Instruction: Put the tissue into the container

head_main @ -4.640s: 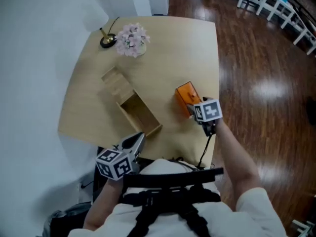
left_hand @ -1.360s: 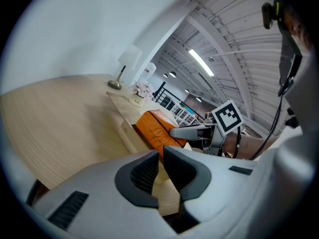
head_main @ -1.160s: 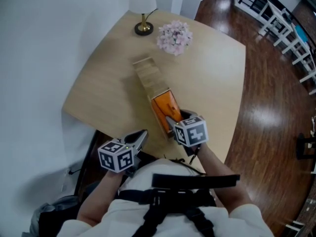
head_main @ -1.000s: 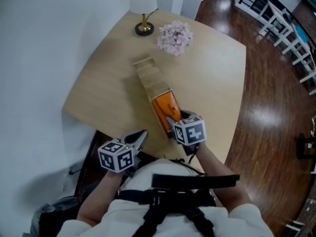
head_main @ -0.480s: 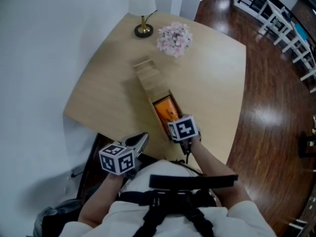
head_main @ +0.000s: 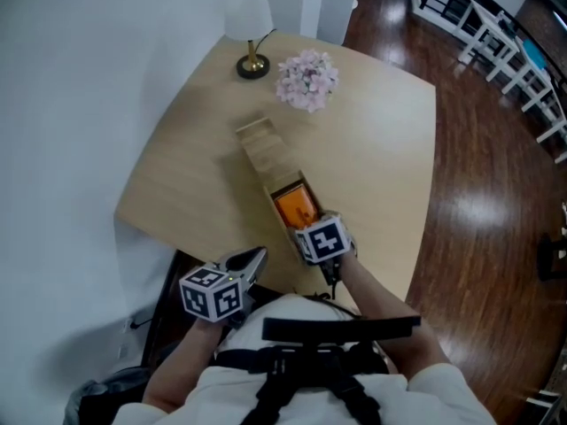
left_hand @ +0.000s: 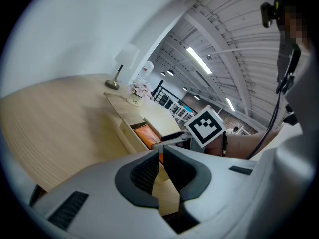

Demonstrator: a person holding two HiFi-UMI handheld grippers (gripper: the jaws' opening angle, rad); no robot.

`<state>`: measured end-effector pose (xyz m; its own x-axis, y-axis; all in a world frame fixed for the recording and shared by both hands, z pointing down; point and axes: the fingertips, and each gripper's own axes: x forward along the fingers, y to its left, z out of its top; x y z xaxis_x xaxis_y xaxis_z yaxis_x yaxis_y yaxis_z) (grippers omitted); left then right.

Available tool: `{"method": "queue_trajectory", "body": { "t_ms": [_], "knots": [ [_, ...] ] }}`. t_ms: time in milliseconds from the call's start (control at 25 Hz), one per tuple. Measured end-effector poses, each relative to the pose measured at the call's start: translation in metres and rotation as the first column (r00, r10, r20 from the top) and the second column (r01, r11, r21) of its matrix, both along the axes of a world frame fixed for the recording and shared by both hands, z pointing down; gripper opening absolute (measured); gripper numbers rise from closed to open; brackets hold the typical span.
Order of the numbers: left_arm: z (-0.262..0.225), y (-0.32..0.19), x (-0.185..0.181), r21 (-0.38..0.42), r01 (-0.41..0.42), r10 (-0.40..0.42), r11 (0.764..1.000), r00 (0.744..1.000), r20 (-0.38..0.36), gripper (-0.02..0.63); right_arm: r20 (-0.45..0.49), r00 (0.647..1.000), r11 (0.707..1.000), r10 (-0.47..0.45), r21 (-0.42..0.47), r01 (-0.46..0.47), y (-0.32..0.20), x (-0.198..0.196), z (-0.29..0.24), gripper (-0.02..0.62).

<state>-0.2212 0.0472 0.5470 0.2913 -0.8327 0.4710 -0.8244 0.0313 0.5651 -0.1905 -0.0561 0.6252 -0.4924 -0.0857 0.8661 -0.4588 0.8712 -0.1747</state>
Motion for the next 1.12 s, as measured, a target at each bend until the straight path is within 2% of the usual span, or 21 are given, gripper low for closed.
{"method": "queue_trajectory", "body": {
  "t_ms": [160, 440, 600, 880, 1120],
  "knots": [
    [-0.001, -0.001, 0.001, 0.0, -0.009, 0.009, 1.0, 1.0, 0.002, 0.028, 0.037, 0.999, 1.0, -0.005, 0.028, 0.003, -0.005, -0.003, -0.008, 0.349],
    [-0.024, -0.004, 0.011, 0.018, -0.036, 0.036, 0.999, 0.999, -0.002, 0.028, 0.106, 0.993, 0.996, 0.061, 0.059, -0.067, -0.012, 0.017, -0.039, 0.348],
    [-0.031, -0.012, 0.027, 0.032, -0.065, 0.065, 0.997, 0.998, -0.016, 0.028, 0.175, 0.981, 0.994, 0.08, 0.054, -0.091, -0.016, 0.032, -0.064, 0.348],
    [-0.04, -0.036, 0.057, 0.062, -0.138, 0.139, 0.989, 0.99, -0.019, 0.028, 0.236, 0.964, 0.987, 0.126, 0.065, -0.145, -0.035, 0.065, -0.087, 0.348],
    [-0.047, -0.051, 0.08, 0.09, -0.194, 0.198, 0.977, 0.98, -0.031, 0.027, 0.259, 0.953, 0.976, 0.155, 0.109, -0.189, -0.055, 0.099, -0.105, 0.262]
  ]
}}
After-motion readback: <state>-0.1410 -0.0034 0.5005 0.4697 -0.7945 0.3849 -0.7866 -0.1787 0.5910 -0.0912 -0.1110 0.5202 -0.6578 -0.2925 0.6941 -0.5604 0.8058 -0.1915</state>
